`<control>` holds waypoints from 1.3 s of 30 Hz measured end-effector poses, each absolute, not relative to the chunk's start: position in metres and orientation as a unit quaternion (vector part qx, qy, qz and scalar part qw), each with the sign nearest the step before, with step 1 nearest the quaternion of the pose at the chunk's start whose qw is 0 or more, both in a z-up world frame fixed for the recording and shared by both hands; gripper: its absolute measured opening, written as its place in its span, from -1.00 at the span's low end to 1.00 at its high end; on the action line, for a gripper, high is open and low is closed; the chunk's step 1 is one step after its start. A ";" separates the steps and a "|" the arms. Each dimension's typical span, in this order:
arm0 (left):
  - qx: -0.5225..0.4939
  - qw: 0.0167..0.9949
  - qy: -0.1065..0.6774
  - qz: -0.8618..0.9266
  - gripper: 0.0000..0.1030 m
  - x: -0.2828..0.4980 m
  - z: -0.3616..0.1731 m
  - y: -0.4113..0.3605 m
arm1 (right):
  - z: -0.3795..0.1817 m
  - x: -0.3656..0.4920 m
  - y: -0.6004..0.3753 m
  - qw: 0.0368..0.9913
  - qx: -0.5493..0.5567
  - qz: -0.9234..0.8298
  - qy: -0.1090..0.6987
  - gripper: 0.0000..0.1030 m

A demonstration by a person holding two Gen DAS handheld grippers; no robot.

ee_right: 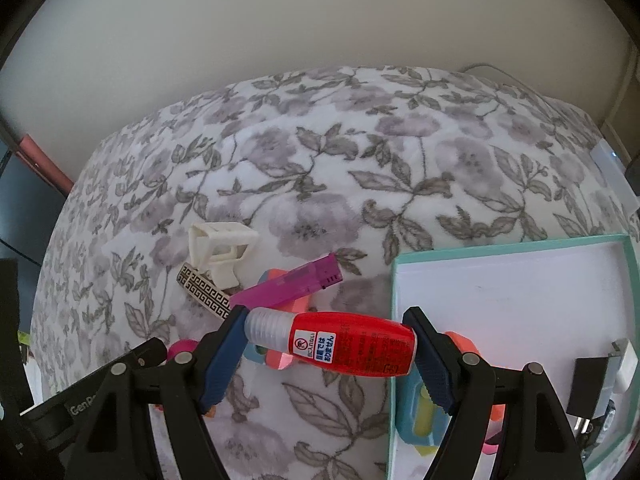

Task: Organize rigid objects
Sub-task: 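Carry the glue bottle toward the tray with the right tool while the left tool grasps the toy dog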

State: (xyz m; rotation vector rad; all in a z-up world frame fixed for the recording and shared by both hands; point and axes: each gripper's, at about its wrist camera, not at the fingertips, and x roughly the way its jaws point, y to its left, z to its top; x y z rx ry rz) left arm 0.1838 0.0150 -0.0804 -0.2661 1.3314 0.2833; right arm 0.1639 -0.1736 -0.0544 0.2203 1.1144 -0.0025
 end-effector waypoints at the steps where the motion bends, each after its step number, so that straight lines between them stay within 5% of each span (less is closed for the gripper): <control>1: -0.121 0.771 0.612 0.128 0.83 0.184 -0.079 0.011 | -0.054 0.164 -0.174 0.843 0.106 -0.001 0.528 0.56; 19: -0.052 0.751 0.652 0.090 0.83 0.197 -0.112 -0.040 | -0.048 0.151 -0.189 0.836 0.125 -0.010 0.535 0.56; 29: -0.049 0.759 0.644 0.075 -0.03 0.183 -0.104 -0.051 | -0.038 0.133 -0.204 0.833 0.141 -0.017 0.534 0.56; 39: -0.068 0.764 0.637 0.075 -0.04 0.162 -0.079 -0.045 | -0.031 0.105 -0.224 0.827 0.171 -0.030 0.534 0.55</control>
